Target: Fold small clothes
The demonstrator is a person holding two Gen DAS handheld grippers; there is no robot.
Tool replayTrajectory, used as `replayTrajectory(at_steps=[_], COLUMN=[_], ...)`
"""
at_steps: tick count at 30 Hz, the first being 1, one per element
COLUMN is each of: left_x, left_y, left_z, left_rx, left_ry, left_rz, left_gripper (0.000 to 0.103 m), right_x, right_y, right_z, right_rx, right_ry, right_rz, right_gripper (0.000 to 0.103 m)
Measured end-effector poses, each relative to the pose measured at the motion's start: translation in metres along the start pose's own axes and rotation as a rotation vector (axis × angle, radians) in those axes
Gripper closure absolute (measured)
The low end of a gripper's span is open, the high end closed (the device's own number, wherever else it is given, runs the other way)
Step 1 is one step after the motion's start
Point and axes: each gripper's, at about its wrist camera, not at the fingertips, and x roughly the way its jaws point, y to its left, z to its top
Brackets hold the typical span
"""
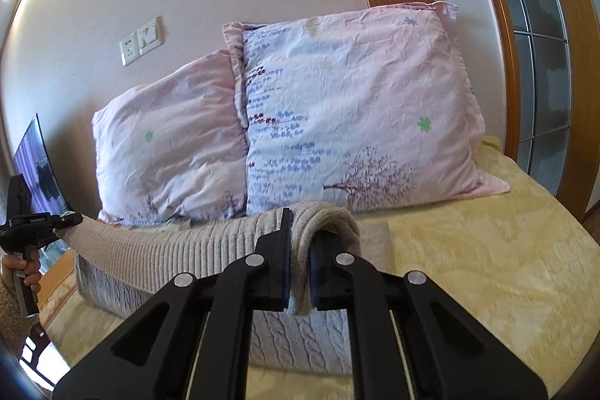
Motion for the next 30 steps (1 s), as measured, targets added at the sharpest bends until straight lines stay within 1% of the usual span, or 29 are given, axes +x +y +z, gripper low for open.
replayTrajectory(at_steps=[3, 8, 10, 14, 16, 17, 18, 19, 20, 21, 22, 24, 26, 28, 30], left_x=[0.025, 0.077, 0.094, 0.113, 0.118, 0.12, 0.121, 0.12, 0.118, 0.111, 0.105, 0.09, 0.077, 0.063, 0.053], left_y=[0.009, 0.039, 0.051, 0.066, 0.069, 0.069, 0.069, 0.068, 0.068, 0.066, 0.065, 0.061, 0.057, 0.054, 0.049], left_z=[0.009, 0.008, 0.003, -0.002, -0.001, -0.001, 0.001, 0.004, 0.006, 0.01, 0.012, 0.017, 0.017, 0.012, 0.003], left_rx=[-0.01, -0.113, -0.165, -0.243, -0.274, -0.282, -0.293, -0.301, -0.309, -0.311, -0.306, -0.28, -0.247, -0.197, -0.14], left_ry=[0.02, 0.11, 0.144, 0.172, 0.175, 0.178, 0.176, 0.168, 0.153, 0.122, 0.1, 0.075, 0.071, 0.079, 0.098], left_rz=[0.023, 0.054, 0.057, 0.049, 0.051, 0.049, 0.047, 0.044, 0.037, 0.039, 0.039, 0.036, 0.043, 0.065, 0.091], left_gripper=[0.097, 0.097, 0.097, 0.095, 0.094, 0.089, 0.081, 0.076, 0.066, 0.059, 0.053, 0.052, 0.052, 0.052, 0.052], right_x=[0.028, 0.097, 0.113, 0.137, 0.146, 0.148, 0.148, 0.146, 0.141, 0.131, 0.122, 0.107, 0.094, 0.08, 0.07], right_y=[-0.007, -0.032, -0.038, -0.047, -0.051, -0.052, -0.053, -0.052, -0.051, -0.048, -0.045, -0.044, -0.045, -0.047, -0.054], right_z=[0.004, -0.009, -0.015, -0.024, -0.022, -0.02, -0.016, -0.012, -0.007, -0.001, 0.004, 0.009, 0.007, 0.001, -0.005], right_rx=[0.043, 0.18, 0.209, 0.286, 0.341, 0.362, 0.384, 0.394, 0.393, 0.374, 0.353, 0.32, 0.298, 0.266, 0.237], right_ry=[0.037, 0.214, 0.263, 0.336, 0.356, 0.357, 0.343, 0.32, 0.289, 0.241, 0.208, 0.181, 0.186, 0.209, 0.24], right_rz=[-0.01, -0.033, -0.051, -0.076, -0.07, -0.055, -0.036, -0.021, -0.015, -0.017, -0.015, -0.02, -0.033, -0.054, -0.072], right_gripper=[0.095, 0.095, 0.095, 0.094, 0.088, 0.075, 0.06, 0.055, 0.045, 0.038, 0.038, 0.038, 0.038, 0.042, 0.053])
